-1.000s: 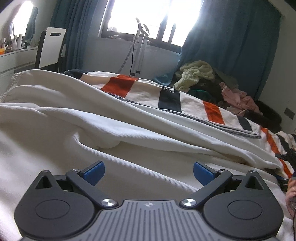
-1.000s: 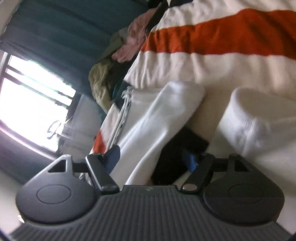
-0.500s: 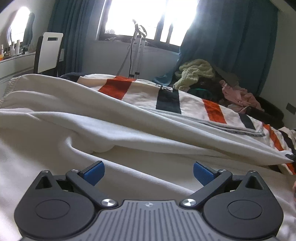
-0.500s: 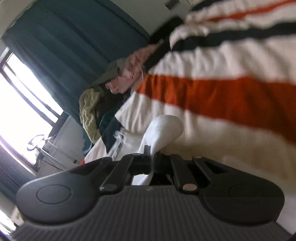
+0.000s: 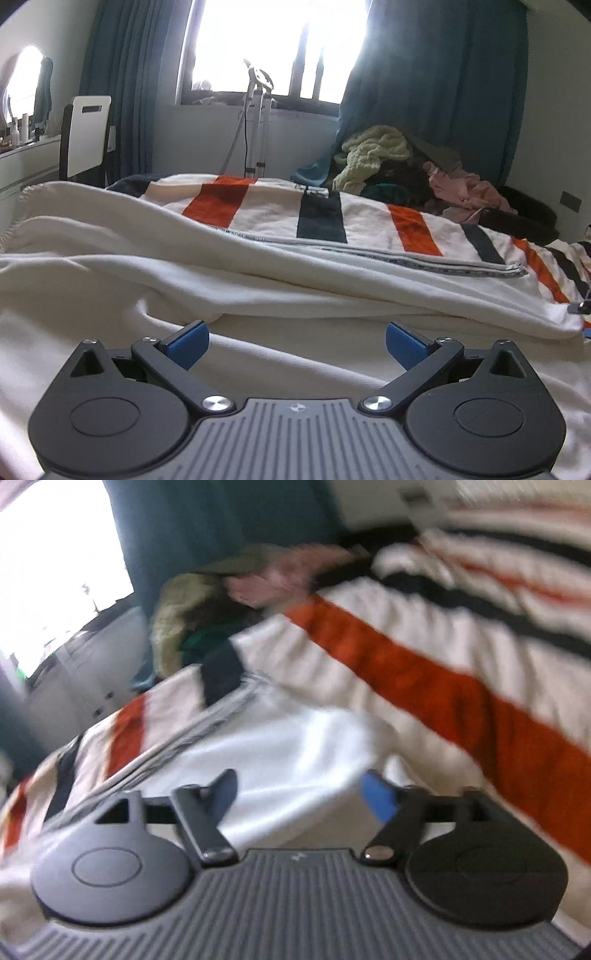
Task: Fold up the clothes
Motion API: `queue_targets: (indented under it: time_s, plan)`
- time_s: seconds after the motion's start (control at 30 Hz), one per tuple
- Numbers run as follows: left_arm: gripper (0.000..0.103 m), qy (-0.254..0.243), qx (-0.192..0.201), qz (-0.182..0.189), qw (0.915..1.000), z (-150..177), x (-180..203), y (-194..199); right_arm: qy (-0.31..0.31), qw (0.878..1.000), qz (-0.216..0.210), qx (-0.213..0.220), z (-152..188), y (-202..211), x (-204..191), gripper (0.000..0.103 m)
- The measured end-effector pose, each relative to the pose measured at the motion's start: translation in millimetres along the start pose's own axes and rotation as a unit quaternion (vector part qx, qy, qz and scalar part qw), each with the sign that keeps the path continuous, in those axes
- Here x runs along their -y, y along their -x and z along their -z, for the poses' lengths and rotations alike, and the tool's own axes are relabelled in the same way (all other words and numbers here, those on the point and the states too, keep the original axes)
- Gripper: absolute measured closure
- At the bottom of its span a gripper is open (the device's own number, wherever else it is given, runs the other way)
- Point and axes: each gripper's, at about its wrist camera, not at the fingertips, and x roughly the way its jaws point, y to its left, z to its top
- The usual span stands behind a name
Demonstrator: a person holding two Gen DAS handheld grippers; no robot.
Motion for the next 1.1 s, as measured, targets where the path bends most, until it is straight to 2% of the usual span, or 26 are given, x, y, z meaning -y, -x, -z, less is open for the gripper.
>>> queue_targets:
  time_s: [0.1, 0.2, 0.4, 0.6, 0.77, 1.03, 1.07, 1.1]
  plan:
    - [0.0, -0.007, 0.009, 0.003, 0.9999, -1.1, 2.6, 10.4, 0.056, 0.998, -0.024, 0.006, 5.5, 36.9, -29.3, 0.021]
    - [0.0, -0.027, 0.022, -0.001, 0.9994, -1.5, 7.2, 22.8, 0.079, 0.995, -0.062, 0.009, 12.8, 76.2, -54.1, 0.021]
    - [0.0, -0.045, 0.043, 0.009, 0.998, -3.0, 10.9, 58.7, 0.11, 0.988, -0.107, 0.009, 39.4, 145.7, -93.3, 0.021]
    - [0.0, -0.06, 0.066, 0.024, 0.9957, -1.5, 14.2, 96.3, 0.157, 0.981, -0.11, 0.044, 74.7, 202.3, -106.0, 0.021]
    - [0.0, -0.074, 0.068, 0.033, 0.9944, 5.2, 17.9, 111.3, 0.151, 0.982, -0.103, 0.044, 79.8, 212.7, -103.8, 0.021]
    - [0.0, -0.074, 0.054, 0.028, 0.9954, 9.4, 15.6, 111.1, 0.152, 0.984, -0.084, 0.041, 79.5, 205.0, -100.4, 0.021]
    - [0.0, -0.072, 0.05, 0.028, 0.9957, 9.5, 14.8, 109.7, 0.153, 0.985, -0.072, 0.041, 79.3, 203.0, -99.4, 0.021]
    - [0.0, -0.07, 0.047, 0.029, 0.996, 9.7, 13.9, 108.2, 0.158, 0.986, -0.039, 0.046, 79.6, 199.4, -98.1, 0.021]
